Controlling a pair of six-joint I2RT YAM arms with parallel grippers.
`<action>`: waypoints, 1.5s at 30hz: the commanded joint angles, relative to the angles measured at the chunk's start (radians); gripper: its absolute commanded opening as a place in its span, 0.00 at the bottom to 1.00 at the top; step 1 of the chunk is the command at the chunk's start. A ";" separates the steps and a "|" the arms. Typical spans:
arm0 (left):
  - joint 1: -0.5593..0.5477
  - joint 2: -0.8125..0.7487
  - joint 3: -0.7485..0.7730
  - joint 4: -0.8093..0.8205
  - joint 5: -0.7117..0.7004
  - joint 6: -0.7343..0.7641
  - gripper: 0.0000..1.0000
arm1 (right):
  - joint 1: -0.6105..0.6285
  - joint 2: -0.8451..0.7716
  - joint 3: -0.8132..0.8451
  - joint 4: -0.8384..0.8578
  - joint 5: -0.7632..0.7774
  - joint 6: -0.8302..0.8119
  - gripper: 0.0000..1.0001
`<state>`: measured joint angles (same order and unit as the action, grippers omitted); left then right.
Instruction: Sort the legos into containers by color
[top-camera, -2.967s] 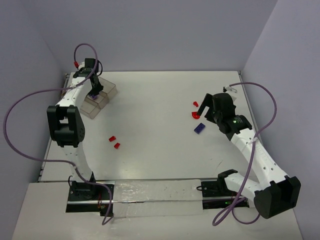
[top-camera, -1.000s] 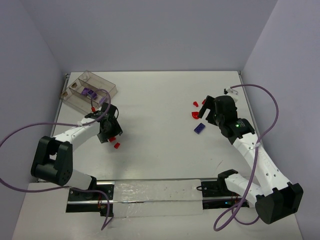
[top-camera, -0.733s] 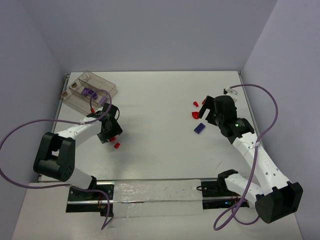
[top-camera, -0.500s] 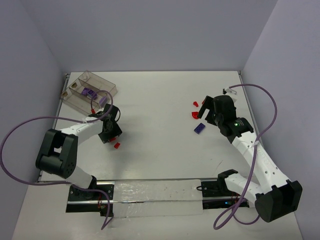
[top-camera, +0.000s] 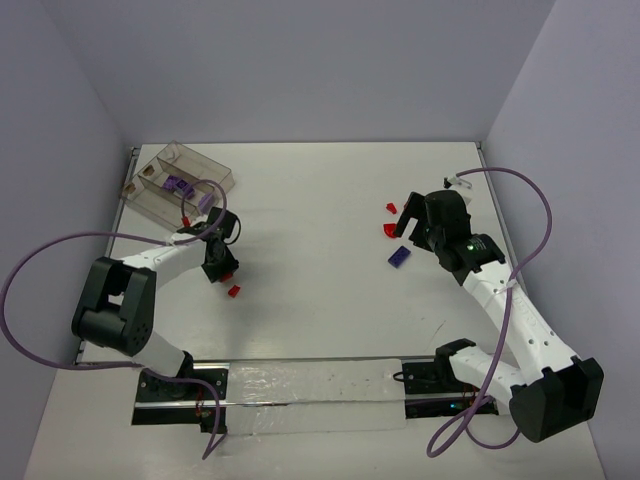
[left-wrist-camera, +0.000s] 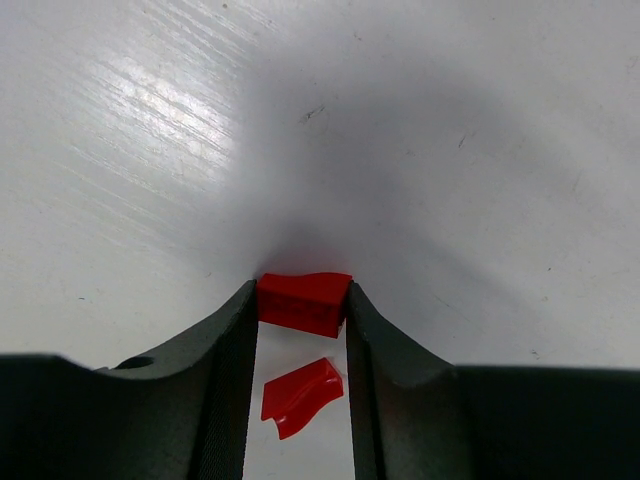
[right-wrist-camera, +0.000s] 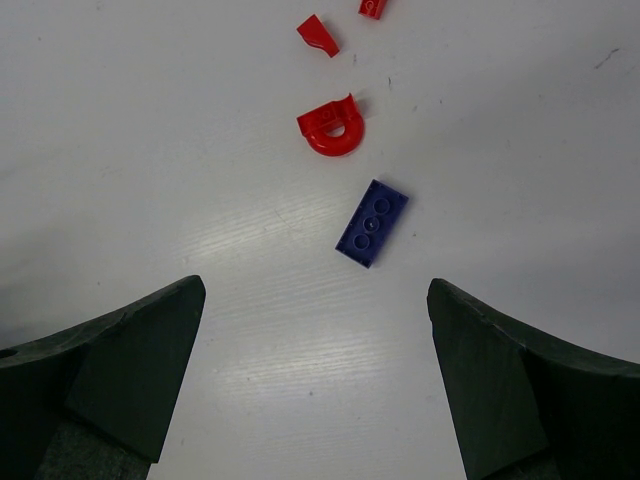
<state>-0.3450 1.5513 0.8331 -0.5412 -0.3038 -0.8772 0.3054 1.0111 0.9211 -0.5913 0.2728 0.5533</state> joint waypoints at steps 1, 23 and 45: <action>0.001 -0.033 0.088 -0.040 -0.015 0.045 0.15 | 0.009 0.000 0.013 0.027 0.012 0.001 1.00; 0.198 0.210 0.795 -0.178 -0.024 0.263 0.04 | 0.009 0.012 0.010 0.028 0.032 0.005 1.00; 0.264 0.707 1.242 -0.114 0.037 0.292 0.07 | 0.009 0.114 0.062 0.018 0.043 -0.003 1.00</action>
<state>-0.0955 2.2182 1.9843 -0.6913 -0.2741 -0.6085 0.3058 1.1064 0.9298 -0.5917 0.2991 0.5560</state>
